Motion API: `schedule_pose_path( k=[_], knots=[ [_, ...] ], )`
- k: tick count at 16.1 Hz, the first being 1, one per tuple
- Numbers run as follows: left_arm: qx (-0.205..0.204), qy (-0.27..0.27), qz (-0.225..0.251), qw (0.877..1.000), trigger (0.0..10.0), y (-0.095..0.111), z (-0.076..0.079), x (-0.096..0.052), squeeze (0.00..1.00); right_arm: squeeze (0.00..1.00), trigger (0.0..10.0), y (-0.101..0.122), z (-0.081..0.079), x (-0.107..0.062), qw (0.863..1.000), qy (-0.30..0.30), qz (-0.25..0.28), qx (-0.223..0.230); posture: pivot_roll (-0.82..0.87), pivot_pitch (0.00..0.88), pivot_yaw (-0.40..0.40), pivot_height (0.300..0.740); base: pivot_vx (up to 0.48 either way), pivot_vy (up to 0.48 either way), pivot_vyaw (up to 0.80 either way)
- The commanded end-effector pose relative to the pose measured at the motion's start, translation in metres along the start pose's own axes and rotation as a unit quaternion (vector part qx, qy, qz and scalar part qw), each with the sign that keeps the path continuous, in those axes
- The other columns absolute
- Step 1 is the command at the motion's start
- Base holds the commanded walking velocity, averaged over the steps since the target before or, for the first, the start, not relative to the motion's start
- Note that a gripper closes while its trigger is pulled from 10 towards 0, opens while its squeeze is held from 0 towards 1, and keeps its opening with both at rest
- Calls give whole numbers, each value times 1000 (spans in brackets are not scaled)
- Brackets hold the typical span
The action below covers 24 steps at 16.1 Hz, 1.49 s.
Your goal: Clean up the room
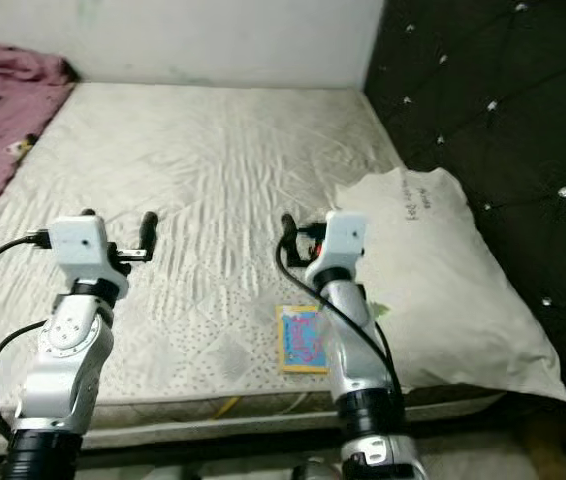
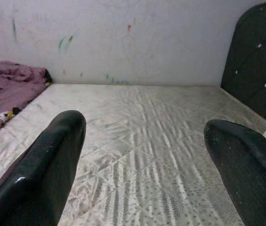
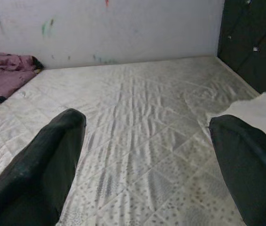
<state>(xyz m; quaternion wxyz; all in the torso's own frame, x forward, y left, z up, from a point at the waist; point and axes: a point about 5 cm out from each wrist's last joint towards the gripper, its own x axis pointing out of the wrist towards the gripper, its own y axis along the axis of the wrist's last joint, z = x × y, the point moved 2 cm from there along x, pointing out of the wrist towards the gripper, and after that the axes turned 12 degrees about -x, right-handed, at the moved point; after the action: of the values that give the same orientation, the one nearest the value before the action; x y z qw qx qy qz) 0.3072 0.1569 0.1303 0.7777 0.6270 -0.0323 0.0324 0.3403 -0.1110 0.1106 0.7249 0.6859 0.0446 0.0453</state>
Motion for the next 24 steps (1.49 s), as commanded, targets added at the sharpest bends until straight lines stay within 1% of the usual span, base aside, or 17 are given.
schedule_pose_path(
  k=[1,4,6,12,24],
  knots=[
    [-4,-8,-2,1000,10000,-1,7,1,0,0,10000,0,8,0,1000,-9,0,-5,65,0,-23,740,0,480,0],
    [-7,-5,-4,1000,10000,-1,7,0,0,0,10000,0,4,-1,1000,3,1,-7,65,0,-24,740,0,480,0],
    [-8,-5,-4,1000,10000,-1,7,0,0,0,10000,1,5,-2,1000,3,6,-18,64,0,-25,740,0,480,0],
    [-12,-2,-5,1000,10000,-2,7,0,0,0,10000,-2,6,-2,1000,2,-4,-14,60,0,-26,740,0,480,0],
    [-20,1,-5,1000,10000,-3,9,2,0,0,10000,-7,7,-2,1000,6,-19,-22,52,0,-35,740,0,480,0]
  ],
)
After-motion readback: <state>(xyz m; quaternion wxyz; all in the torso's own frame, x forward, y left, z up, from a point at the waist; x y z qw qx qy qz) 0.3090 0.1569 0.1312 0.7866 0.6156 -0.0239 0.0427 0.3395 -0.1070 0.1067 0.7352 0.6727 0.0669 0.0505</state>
